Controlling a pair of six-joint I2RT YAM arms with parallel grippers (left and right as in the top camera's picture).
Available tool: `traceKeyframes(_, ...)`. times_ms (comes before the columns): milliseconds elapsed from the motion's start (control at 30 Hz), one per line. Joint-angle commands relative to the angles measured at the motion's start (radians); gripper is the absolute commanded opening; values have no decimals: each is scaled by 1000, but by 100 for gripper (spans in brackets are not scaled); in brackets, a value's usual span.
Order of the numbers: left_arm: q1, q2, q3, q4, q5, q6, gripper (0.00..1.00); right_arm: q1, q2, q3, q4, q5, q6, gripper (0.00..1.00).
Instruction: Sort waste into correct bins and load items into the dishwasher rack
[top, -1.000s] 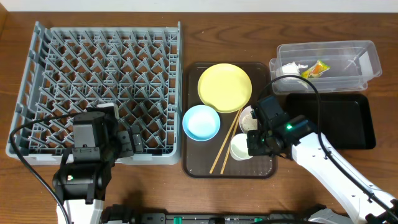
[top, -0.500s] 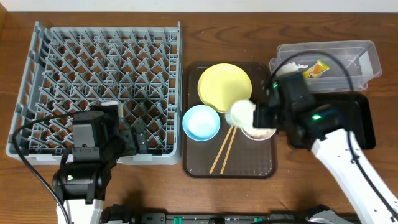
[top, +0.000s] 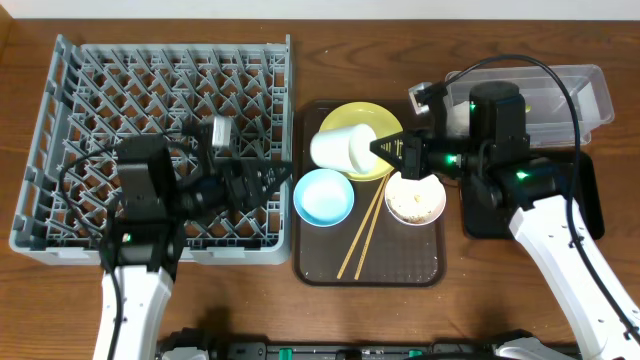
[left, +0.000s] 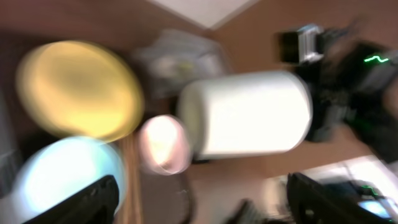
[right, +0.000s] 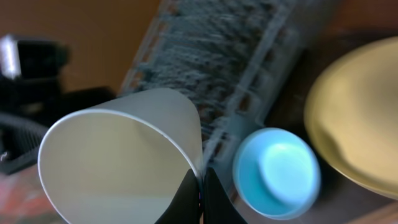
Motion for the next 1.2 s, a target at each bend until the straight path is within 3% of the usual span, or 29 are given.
traceKeyframes(0,-3,55,15,147,324,-253,84,-7,21,15,54,-214,-13,1)
traceKeyframes(167,-5,109,15,335,405,-424,82,-3,26,15,154,-296,-8,1)
traceKeyframes(567,-134,116,15,385,334,-448,82,5,26,15,262,-374,27,1)
traceKeyframes(933,-161,116,15,660,330,-640,82,16,26,15,265,-366,36,1)
traceKeyframes(1167,-197,116,15,707,313,-668,82,17,26,15,265,-366,36,1)
